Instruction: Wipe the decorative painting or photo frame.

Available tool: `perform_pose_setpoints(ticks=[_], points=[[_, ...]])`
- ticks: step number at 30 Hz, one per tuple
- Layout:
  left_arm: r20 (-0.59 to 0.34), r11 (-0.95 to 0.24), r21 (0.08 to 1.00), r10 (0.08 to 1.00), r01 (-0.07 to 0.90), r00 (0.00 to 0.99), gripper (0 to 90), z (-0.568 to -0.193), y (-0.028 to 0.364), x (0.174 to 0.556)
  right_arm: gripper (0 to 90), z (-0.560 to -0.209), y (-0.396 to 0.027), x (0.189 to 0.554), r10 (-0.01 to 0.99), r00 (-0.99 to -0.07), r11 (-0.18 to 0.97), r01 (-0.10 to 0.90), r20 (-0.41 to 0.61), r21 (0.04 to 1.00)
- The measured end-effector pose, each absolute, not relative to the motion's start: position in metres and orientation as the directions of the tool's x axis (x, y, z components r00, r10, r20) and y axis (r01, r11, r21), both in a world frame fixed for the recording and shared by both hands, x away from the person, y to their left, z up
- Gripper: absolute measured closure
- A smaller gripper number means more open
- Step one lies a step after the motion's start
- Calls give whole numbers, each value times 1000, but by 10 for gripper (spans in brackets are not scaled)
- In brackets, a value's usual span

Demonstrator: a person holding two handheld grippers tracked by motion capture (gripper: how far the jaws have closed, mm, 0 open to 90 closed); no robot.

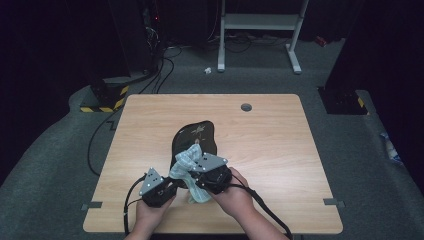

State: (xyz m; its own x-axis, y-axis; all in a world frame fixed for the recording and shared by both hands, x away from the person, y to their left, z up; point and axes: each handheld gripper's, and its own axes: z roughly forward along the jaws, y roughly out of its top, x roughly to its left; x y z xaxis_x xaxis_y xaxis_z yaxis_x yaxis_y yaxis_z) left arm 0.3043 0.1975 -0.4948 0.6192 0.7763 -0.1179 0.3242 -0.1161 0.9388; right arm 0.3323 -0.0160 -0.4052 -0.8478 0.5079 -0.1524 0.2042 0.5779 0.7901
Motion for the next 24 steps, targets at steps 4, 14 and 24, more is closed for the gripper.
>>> perform_pose_setpoints(ticks=[4,14,24], points=[[-117,-118,939,776,324,620,795,-495,198,304,686,-405,-16,332,507,-850,573,206,-146,793],[-120,-116,938,774,326,622,795,-495,198,305,686,-407,-19,342,526,-837,575,220,-150,788],[-126,-113,937,773,330,622,795,-495,198,305,686,-411,-41,377,611,-777,553,284,-149,783]])
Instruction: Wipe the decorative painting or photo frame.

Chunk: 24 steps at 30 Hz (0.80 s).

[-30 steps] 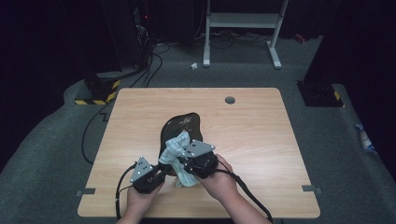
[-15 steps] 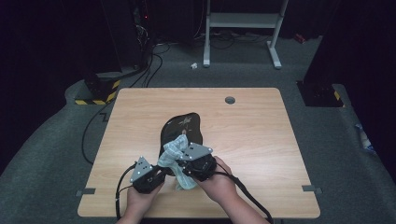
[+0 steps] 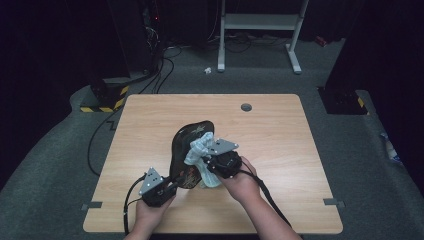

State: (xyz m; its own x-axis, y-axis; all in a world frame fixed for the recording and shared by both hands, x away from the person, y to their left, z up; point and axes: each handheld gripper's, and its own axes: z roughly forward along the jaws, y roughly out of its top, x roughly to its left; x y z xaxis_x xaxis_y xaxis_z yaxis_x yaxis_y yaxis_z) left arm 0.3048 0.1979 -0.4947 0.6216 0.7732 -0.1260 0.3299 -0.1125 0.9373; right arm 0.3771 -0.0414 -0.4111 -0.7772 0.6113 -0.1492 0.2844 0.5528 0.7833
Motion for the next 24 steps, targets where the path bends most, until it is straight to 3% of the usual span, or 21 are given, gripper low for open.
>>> perform_pose_setpoints(ticks=[12,24], points=[[-122,-116,938,773,327,622,795,-495,198,305,687,-425,-66,411,705,-697,515,374,-133,771],[-117,-120,937,775,327,621,795,-494,197,305,685,-420,-39,363,601,-782,551,260,-161,793]])
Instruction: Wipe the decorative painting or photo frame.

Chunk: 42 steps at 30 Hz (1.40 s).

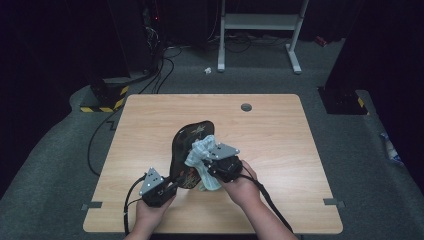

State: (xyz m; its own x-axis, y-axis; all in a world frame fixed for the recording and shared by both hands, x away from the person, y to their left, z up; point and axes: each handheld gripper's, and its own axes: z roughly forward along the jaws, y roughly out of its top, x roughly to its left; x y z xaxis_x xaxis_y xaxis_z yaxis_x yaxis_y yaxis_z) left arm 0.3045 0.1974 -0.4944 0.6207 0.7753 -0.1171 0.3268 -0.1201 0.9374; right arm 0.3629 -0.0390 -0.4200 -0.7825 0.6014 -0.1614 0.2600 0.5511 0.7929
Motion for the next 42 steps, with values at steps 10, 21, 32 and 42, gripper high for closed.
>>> perform_pose_setpoints(ticks=[10,21,32,42], points=[[-119,-119,937,775,327,621,795,-494,197,304,685,-411,-20,337,532,-820,584,178,-208,792],[-110,-126,938,774,322,623,795,-495,198,305,684,-405,-18,339,537,-817,578,175,-210,797],[-123,-117,937,772,330,624,795,-495,198,305,684,-420,-48,381,646,-748,526,289,-155,800],[-128,-110,937,773,331,621,796,-495,197,305,684,-435,-67,405,712,-692,492,372,-118,787]])
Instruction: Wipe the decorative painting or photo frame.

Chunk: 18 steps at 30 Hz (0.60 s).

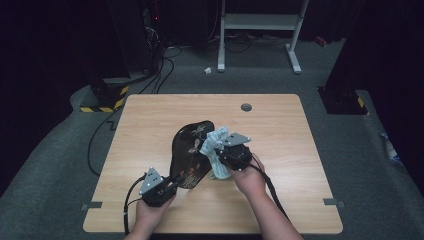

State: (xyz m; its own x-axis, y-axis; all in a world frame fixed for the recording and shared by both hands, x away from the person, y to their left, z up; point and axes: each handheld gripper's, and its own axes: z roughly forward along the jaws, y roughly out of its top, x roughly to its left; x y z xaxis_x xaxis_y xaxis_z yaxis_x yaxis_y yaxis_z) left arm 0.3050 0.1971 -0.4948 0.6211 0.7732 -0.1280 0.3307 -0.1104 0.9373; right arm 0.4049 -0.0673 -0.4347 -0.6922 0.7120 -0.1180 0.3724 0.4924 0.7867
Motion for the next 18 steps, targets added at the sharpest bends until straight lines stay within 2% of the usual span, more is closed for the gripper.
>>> perform_pose_setpoints(ticks=[12,18], points=[[-130,-109,937,774,333,619,797,-495,196,305,682,-452,-37,356,601,-788,561,300,-131,771],[-128,-112,936,775,334,619,797,-495,196,304,681,-453,-42,364,619,-777,539,312,-116,783]])
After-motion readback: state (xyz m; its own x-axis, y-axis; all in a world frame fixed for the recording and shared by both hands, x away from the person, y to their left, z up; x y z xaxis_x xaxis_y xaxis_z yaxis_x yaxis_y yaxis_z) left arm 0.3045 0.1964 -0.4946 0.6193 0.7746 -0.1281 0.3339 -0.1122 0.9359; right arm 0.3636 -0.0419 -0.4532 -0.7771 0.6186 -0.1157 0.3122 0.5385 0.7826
